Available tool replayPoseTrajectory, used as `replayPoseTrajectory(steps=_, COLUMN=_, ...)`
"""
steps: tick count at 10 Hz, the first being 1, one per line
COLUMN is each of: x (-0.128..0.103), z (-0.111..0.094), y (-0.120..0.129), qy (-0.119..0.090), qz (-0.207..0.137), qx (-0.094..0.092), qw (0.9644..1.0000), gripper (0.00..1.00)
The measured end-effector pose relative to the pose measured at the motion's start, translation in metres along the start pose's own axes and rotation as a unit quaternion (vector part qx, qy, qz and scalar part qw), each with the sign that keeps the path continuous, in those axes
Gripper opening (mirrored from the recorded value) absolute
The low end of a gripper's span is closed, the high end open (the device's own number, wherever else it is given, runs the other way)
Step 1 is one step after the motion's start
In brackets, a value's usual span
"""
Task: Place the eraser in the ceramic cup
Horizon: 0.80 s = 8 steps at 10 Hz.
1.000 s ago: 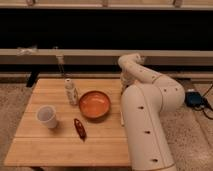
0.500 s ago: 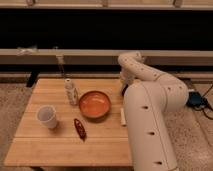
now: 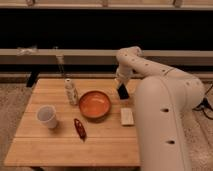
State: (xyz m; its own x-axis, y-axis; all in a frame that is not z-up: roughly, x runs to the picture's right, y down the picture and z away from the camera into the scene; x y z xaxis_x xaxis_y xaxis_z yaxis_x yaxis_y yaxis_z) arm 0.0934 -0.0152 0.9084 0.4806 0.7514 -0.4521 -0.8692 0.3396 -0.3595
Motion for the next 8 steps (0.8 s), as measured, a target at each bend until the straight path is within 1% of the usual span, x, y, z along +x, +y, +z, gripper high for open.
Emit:
replayPoseTrajectory(steps=2, x=0.008, z=-0.022, y=0.034, qy=-0.013, qz=-0.045, qx=-0.017, qw=0.9988, gripper=0.0)
replayPoseTrajectory(steps=3, x=0.011, z=-0.03, y=0.052, qy=-0.016, qz=-0.069, qx=-0.027, qw=0.9971, gripper=0.0)
replayPoseTrajectory(steps=5, x=0.016, z=-0.039, y=0.083, qy=-0.02, qz=-0.112, qx=-0.048, qw=0.9923, gripper=0.0)
replayPoseTrajectory(steps=7, x=0.024, z=-0.047, y=0.125, qy=-0.023, qz=-0.166, qx=-0.076, qw=0.9829, gripper=0.0)
replayPoseTrajectory(steps=8, x=0.024, z=-0.05, y=0.136, qy=-0.025, qz=-0.183, qx=-0.085, qw=0.9792, gripper=0.0)
